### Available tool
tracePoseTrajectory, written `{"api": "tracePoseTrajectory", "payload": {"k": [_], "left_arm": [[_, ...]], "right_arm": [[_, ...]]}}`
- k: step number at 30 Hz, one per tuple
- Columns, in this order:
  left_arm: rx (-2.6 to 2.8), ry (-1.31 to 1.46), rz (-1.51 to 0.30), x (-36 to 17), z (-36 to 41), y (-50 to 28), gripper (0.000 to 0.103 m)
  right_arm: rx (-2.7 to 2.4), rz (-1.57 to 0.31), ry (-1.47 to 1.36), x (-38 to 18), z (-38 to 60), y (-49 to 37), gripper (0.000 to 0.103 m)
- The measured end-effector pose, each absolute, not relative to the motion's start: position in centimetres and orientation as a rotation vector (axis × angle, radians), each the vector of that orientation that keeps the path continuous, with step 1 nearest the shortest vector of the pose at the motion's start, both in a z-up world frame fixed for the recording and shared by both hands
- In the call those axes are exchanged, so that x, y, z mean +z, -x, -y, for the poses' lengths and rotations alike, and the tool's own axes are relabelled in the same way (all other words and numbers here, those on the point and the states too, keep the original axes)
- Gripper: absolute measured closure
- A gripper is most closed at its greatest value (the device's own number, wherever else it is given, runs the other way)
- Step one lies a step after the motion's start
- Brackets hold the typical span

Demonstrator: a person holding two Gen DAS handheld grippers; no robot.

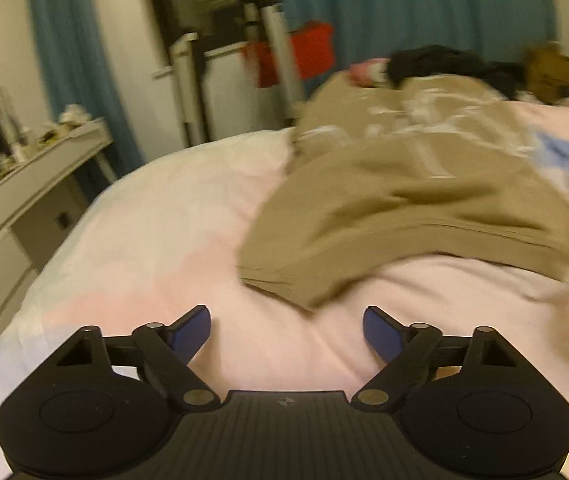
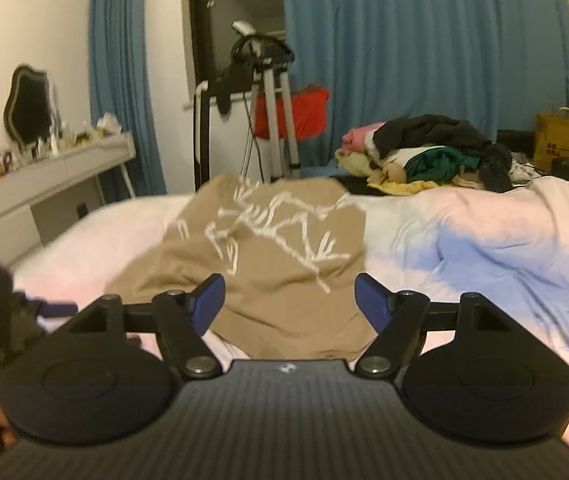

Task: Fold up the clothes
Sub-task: 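Grasp the beige T-shirt edge with the left gripper while the right tool approaches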

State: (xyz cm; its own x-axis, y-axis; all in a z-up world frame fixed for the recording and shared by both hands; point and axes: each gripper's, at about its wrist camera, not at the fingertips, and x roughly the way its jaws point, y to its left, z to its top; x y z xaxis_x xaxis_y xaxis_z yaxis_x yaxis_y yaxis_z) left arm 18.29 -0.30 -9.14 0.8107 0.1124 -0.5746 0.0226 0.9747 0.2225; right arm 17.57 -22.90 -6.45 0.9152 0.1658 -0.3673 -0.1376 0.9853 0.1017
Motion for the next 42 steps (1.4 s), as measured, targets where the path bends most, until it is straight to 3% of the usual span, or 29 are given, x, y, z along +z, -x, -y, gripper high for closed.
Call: {"api": "tracePoseTrajectory", "payload": {"k": [2, 4, 5, 7, 10, 16, 21, 26, 28, 30, 37, 42], "left_arm": [[0.081, -0.180, -0.604, -9.5, -0.5, -19.2, 0.036], [0.102, -0.116, -0.561, -9.2, -1.4, -19.5, 0.060], [0.094, -0.076, -0.534, -8.9, -1.8, -19.3, 0.066], [0.086, -0.014, -0.480, -8.0, -2.4, -18.7, 0.094], [0.085, 0.038, -0.388, -6.7, -3.1, -17.5, 0.103], [0.041, 0.055, -0.365, -5.3, -3.2, -16.6, 0.103], [-0.017, 0.051, -0.452, -5.8, -3.0, -16.2, 0.097], [-0.089, 0.016, -0.466, -5.9, -2.6, -15.5, 0.078], [-0.131, 0.011, -0.454, -5.9, -2.4, -15.0, 0.057], [-0.183, -0.039, -0.462, -6.1, -1.4, -14.9, 0.047], [-0.241, -0.414, -0.413, -10.3, 4.6, -16.0, 0.046], [-0.205, -0.505, -0.360, -11.1, 6.0, -17.1, 0.049]], "right_arm": [[0.189, -0.396, -0.066, -7.7, 22.2, -18.5, 0.029], [0.223, -0.399, -0.027, -8.9, 21.2, -19.2, 0.029], [0.231, -0.394, 0.006, -9.4, 20.5, -19.4, 0.029], [0.239, -0.396, 0.065, -10.2, 19.5, -19.9, 0.029], [0.249, -0.418, 0.140, -11.4, 18.3, -20.8, 0.027], [0.177, -0.491, 0.265, -12.8, 17.0, -22.0, 0.027], [0.027, -0.517, 0.083, -12.1, 21.1, -22.4, 0.022], [-0.093, -0.469, -0.097, -10.7, 25.0, -21.9, 0.022], [-0.096, -0.451, -0.149, -10.3, 25.9, -21.9, 0.022], [-0.091, -0.439, -0.196, -10.1, 26.6, -21.8, 0.022], [-0.056, -0.455, -0.242, -10.3, 26.8, -22.2, 0.022], [-0.037, -0.460, -0.252, -10.5, 26.7, -22.3, 0.022]]}}
